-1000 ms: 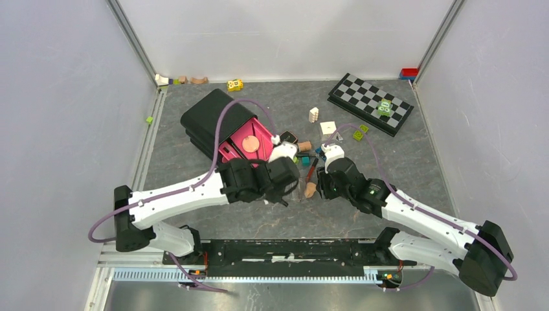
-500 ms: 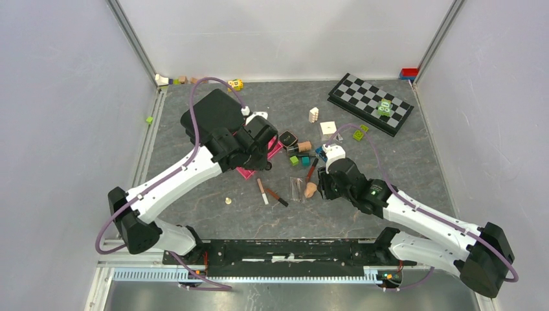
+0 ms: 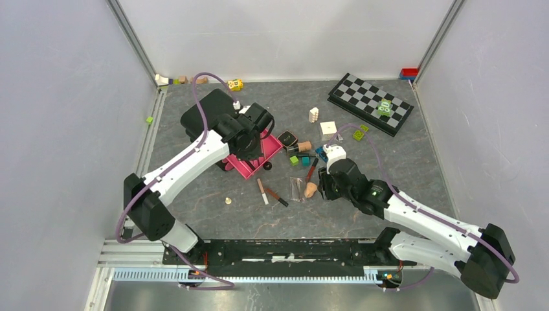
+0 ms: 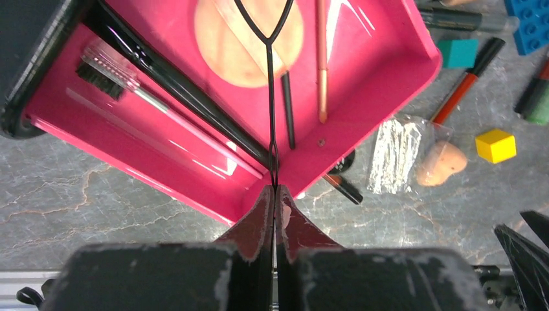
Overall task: Organize the makeup
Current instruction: Place the makeup tool in the drawer.
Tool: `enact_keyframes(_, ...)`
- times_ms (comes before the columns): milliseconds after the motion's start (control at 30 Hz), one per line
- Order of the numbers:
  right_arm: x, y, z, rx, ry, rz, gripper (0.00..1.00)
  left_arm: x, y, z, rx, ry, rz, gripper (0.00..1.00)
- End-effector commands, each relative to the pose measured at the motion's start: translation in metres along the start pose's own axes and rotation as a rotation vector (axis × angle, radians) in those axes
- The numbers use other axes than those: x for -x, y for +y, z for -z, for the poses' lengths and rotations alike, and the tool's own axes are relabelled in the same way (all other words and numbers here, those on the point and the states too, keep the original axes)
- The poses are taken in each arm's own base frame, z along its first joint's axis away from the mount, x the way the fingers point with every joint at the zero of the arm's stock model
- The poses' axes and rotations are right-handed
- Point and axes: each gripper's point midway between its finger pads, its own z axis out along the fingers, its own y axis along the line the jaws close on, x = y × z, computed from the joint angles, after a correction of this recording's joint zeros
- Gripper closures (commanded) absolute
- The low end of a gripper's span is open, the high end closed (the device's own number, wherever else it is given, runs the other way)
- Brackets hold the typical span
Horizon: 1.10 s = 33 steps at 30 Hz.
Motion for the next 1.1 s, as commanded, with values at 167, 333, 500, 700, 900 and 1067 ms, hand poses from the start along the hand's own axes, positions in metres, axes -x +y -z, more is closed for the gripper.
enact_keyframes(167, 0.003, -0.003, 0.001, -0.012, -0.022, -0.009, 0.61, 0.026, 0.009, -0.014, 0.038, -0.038, 0.075, 0.98)
enact_keyframes(333, 0.003, -0.003, 0.001, -0.013, -0.022, -0.007, 0.61, 0.035, 0.015, -0.020, 0.057, -0.054, 0.101, 0.98)
enact_keyframes(500, 0.003, -0.004, 0.002, -0.015, -0.024, -0.008, 0.61, 0.039, 0.024, -0.024, 0.086, -0.061, 0.128, 0.98)
enact_keyframes(700, 0.002, -0.004, 0.003, -0.013, -0.022, -0.006, 0.61, 0.044, 0.029, -0.030, 0.114, -0.066, 0.139, 0.95)
enact_keyframes(900, 0.003, -0.004, 0.004, -0.014, -0.023, -0.004, 0.61, 0.046, 0.029, -0.030, 0.113, -0.073, 0.141, 0.83)
enact_keyframes(1067, 0.002, -0.005, 0.004, -0.017, -0.022, -0.004, 0.61, 0.049, 0.029, -0.027, 0.105, -0.080, 0.138, 0.75)
